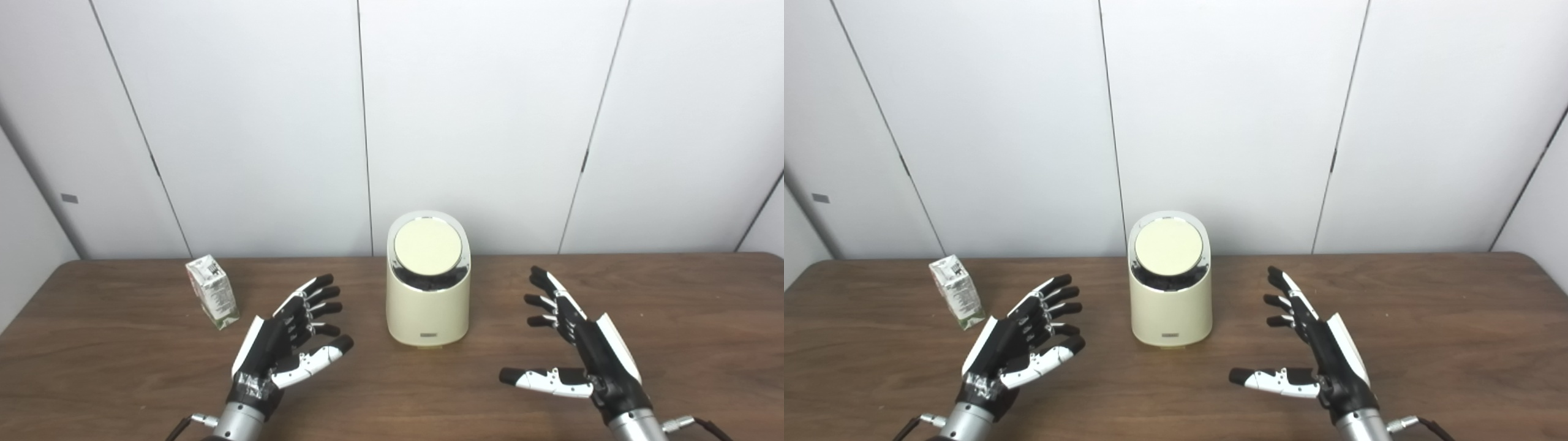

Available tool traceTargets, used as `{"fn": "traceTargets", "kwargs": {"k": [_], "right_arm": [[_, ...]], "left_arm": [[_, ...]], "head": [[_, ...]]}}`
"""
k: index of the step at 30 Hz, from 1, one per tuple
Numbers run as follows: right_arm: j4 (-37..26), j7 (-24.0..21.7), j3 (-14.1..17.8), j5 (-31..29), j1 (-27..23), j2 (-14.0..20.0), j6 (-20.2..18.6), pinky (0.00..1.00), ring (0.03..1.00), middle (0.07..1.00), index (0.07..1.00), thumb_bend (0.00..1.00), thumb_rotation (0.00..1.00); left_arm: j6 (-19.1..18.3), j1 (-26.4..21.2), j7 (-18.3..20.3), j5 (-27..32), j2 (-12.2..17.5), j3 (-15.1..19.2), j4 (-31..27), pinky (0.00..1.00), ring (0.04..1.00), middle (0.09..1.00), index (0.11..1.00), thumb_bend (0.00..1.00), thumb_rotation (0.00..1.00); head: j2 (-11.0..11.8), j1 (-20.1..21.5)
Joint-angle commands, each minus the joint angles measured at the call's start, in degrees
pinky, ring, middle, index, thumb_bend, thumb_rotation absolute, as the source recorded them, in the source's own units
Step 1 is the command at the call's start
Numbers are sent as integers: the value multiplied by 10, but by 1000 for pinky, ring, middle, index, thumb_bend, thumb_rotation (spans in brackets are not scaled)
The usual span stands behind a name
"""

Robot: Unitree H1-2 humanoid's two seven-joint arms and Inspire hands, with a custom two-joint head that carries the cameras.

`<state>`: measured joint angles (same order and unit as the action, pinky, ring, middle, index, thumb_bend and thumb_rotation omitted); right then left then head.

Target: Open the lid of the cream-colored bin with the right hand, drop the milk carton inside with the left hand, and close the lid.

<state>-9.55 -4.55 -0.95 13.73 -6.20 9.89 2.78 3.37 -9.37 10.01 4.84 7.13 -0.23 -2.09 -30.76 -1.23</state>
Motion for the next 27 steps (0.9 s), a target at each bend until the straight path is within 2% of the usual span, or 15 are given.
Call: {"fn": "traceTargets", "kwargs": {"k": [1, 14, 18, 22, 27], "right_arm": [[-22, 7, 1, -7, -9, -1, 16, 726, 848, 935, 931, 832, 267], [-8, 7, 0, -10, -13, 1, 30, 717, 850, 936, 936, 835, 290], [-15, 11, -6, 1, -14, -4, 28, 708, 846, 932, 938, 805, 308], [-29, 14, -11, 21, -24, -8, 8, 711, 848, 925, 937, 785, 368], [-44, 5, -13, 29, -47, -13, -27, 736, 886, 938, 938, 798, 389]], "left_arm": [[8, -12, -2, 4, -1, 1, -20, 642, 798, 852, 906, 678, 163], [9, -15, -1, 7, -1, 2, -15, 646, 796, 851, 906, 664, 150], [13, -17, 2, 10, 0, 2, -10, 649, 793, 851, 910, 680, 178], [13, -17, 0, 6, 1, 3, -7, 645, 794, 851, 905, 685, 164], [20, -19, 1, 5, 2, 2, -1, 649, 793, 850, 904, 691, 178]], "head": [[-1, 0], [4, 1], [6, 1], [7, 7], [7, 8]]}}
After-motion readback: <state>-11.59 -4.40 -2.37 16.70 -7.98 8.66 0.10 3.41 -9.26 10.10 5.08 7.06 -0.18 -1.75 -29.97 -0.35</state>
